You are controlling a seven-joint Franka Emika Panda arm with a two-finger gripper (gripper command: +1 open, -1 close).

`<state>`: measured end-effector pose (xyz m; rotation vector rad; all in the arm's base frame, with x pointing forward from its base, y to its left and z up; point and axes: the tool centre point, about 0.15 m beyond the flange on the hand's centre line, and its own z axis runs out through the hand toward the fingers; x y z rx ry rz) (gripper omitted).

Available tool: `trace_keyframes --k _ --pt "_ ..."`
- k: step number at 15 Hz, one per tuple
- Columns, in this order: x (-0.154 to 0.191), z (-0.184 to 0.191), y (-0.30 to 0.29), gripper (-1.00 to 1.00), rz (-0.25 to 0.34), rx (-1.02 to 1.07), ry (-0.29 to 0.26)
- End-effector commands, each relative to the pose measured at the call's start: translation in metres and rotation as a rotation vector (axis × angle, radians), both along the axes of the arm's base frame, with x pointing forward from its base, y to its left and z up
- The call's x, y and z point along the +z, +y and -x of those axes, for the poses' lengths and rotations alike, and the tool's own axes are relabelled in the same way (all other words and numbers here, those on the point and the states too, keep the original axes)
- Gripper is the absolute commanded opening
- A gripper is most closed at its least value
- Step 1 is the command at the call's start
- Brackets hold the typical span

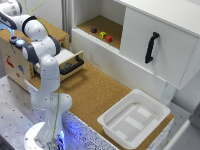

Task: Turn off the red led light

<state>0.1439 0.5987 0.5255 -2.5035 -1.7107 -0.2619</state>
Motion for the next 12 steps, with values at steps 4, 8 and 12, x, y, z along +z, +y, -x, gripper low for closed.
trace_keyframes --k 4,8,12 --pt "0.014 -0.038 -0.017 1.0 0.127 -0.184 0.016" --pt "0.012 -0.049 -0.05 1.0 0.125 -0.262 0.035" --pt "0.004 -0.056 -0.091 1.0 0.129 -0.372 0.074"
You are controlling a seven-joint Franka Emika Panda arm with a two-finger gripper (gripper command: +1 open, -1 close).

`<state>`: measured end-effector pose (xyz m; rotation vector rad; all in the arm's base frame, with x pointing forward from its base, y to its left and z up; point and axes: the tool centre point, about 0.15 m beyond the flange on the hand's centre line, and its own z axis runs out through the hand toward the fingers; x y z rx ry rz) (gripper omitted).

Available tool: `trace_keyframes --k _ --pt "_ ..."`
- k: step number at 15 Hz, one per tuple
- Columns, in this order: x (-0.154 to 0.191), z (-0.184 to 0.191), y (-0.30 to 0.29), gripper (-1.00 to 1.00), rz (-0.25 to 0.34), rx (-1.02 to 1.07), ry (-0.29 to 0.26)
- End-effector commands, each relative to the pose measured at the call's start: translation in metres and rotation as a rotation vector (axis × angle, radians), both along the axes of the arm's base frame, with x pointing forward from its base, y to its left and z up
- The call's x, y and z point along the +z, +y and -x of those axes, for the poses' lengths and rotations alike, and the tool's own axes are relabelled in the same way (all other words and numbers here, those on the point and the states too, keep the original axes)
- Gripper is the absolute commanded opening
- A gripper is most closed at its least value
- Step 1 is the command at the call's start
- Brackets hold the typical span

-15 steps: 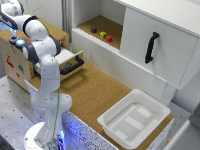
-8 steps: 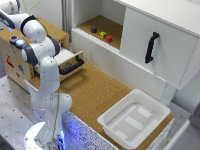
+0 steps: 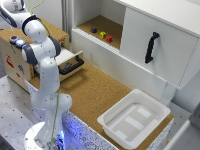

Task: Turn off the red led light

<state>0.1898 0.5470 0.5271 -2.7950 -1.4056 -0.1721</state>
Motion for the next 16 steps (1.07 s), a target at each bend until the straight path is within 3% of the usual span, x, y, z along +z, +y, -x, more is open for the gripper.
trace_keyframes --k 1,7,9,12,16 --pt "-0.001 -0.011 -0.049 1.0 0.03 -0.128 0.057" --pt "-0.022 -0.016 -0.108 1.0 0.023 -0.328 0.123" --pt "-0.034 -0.022 -0.132 1.0 0.004 -0.422 0.167" --pt "-0.041 -0.027 -0.164 1.0 -0.019 -0.537 0.159" --pt "-0.047 -0.042 -0.219 1.0 -0.093 -0.675 0.152"
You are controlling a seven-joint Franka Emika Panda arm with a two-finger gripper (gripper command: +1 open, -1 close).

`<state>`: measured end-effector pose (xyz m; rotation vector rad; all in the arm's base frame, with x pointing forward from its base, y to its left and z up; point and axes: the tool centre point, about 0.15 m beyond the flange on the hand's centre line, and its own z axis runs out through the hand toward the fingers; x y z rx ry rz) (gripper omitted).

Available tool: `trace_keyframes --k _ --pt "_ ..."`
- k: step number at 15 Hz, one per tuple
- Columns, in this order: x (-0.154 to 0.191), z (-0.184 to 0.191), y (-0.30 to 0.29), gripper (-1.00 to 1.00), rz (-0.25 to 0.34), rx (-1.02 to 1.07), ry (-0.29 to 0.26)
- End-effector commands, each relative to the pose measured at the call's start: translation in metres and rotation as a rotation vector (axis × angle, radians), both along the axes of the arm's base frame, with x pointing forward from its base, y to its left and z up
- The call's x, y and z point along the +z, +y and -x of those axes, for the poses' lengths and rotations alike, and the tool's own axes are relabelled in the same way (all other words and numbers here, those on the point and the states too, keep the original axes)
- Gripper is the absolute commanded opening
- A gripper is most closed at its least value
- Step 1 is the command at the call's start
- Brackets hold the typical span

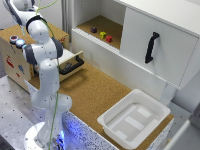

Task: Turn off the red led light

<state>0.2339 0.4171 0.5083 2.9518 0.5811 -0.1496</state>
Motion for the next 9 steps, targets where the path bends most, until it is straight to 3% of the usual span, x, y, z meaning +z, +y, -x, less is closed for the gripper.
trace_keyframes --k 1,9 --pt "-0.031 -0.002 -0.106 1.0 -0.278 -0.179 -0.079" --pt "-0.055 -0.036 -0.261 1.0 -0.274 -0.401 -0.077"
